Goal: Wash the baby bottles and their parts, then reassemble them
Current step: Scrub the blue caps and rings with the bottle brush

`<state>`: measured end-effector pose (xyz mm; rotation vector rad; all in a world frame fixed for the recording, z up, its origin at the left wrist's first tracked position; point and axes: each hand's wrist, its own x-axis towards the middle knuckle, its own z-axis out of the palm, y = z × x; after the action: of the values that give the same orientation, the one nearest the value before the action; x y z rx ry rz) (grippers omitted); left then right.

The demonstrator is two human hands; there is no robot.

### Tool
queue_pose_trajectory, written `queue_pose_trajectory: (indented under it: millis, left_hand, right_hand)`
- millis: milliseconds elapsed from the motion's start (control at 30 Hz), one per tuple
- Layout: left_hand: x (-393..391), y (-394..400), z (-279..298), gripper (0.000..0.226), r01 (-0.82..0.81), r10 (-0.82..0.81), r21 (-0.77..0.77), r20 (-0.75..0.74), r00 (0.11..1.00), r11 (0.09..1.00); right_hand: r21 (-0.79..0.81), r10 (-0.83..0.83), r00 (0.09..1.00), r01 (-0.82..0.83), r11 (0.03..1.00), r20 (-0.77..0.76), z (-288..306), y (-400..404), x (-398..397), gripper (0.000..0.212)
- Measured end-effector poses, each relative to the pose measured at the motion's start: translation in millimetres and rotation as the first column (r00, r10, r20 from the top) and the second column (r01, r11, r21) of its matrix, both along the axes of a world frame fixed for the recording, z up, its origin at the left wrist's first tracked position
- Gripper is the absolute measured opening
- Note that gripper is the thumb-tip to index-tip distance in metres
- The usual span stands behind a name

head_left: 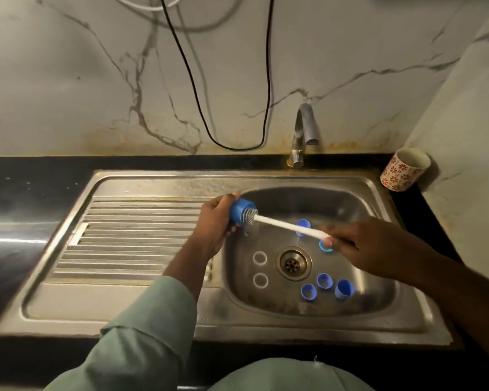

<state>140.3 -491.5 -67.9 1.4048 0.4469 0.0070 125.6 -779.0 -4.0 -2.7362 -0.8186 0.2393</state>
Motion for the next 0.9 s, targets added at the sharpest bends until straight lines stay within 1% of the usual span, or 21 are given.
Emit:
queue_pose_trajectory:
  millis: [67,100,167,200,233,300,333,367,433,467,533,600,700,767,800,867,900]
  left_hand:
    - [-0.3,4.6,4.3,0.026,0.007,-0.007,-0.002,0.003,1.000,1.000]
    - [0.1,7.2,5.9,0.025,0.017,-0.018,0.008,0.016,1.000,1.000]
    - [-1.1,9.6,9.2,0.021,0.054,-0.054,-0.001,0.055,0.997,0.999]
    - [-1.9,8.8,9.8,0.020,0.065,-0.062,-0.046,0.070,0.996,0.997]
    - [-3.7,6.6,10.5,0.022,0.059,-0.050,-0.127,0.071,0.996,0.990]
    - [-5.5,1.6,13.3,0.034,0.009,0.014,-0.317,0.071,0.997,0.948]
    - [-5.0,-0.3,14.3,0.039,0.000,0.032,-0.365,0.080,0.996,0.931]
    - [-4.3,-1.4,15.7,0.042,0.005,0.033,-0.377,0.092,0.995,0.926]
    - [-5.9,-5.7,15.5,0.046,0.021,0.024,-0.412,0.104,0.994,0.911]
    - [-8.0,-9.4,15.2,0.048,0.011,0.027,-0.458,0.077,0.997,0.889]
    - [-10.0,-20.2,17.6,0.045,-0.035,0.042,-0.546,0.000,0.999,0.837]
    - [-8.3,-31.3,23.2,0.046,-0.081,0.066,-0.564,-0.047,0.997,0.822]
    - [-6.8,-37.6,26.4,0.036,-0.127,0.131,-0.607,-0.038,0.991,0.784]
    - [-8.5,-36.3,24.9,0.027,-0.107,0.128,-0.677,-0.020,0.992,0.728]
    - [-10.5,-35.7,25.1,0.023,-0.088,0.120,-0.703,-0.003,0.993,0.705]
    - [-10.7,-35.3,26.1,0.022,-0.050,0.121,-0.711,0.049,0.991,0.701]
    - [-8.9,-34.6,27.9,0.023,-0.049,0.135,-0.692,0.070,0.988,0.720]
  right_hand:
    - [0.079,-0.108,0.993,0.111,0.991,-0.037,-2.0,7.6,-0.1,0.034]
    - [0.082,-0.140,0.988,0.145,0.986,-0.063,-4.0,11.0,-3.0,0.032]
    - [0.039,-0.132,0.985,0.137,0.990,-0.112,-7.8,13.1,-10.6,0.030]
    - [0.042,-0.115,0.983,0.122,0.992,-0.141,-7.9,13.1,-13.8,0.030]
    - [0.079,-0.109,0.979,0.124,0.989,-0.175,-7.5,12.8,-16.5,0.029]
    - [0.209,-0.123,0.964,0.174,0.962,-0.238,-6.9,13.0,-17.1,0.026]
    - [0.250,-0.145,0.957,0.209,0.945,-0.252,-7.1,12.9,-17.4,0.024]
    - [0.258,-0.173,0.950,0.241,0.935,-0.259,-7.5,13.6,-18.1,0.022]
    - [0.224,-0.215,0.938,0.279,0.934,-0.272,-10.0,13.4,-22.3,0.020]
    - [0.206,-0.227,0.932,0.290,0.935,-0.282,-11.3,12.7,-25.1,0.019]
    - [0.169,-0.237,0.930,0.291,0.942,-0.281,-10.8,13.4,-31.0,0.018]
    - [0.167,-0.204,0.945,0.251,0.954,-0.255,-9.3,16.5,-36.6,0.017]
    - [0.261,-0.119,0.954,0.194,0.946,-0.275,-7.2,20.0,-43.0,0.021]
    - [0.348,-0.132,0.950,0.231,0.909,-0.284,-6.7,19.7,-45.8,0.018]
    - [0.368,-0.158,0.947,0.258,0.893,-0.281,-8.4,19.7,-47.1,0.018]
    - [0.358,-0.203,0.936,0.301,0.884,-0.286,-11.7,21.9,-49.3,0.019]
    - [0.326,-0.219,0.931,0.311,0.893,-0.291,-12.1,23.6,-49.8,0.018]
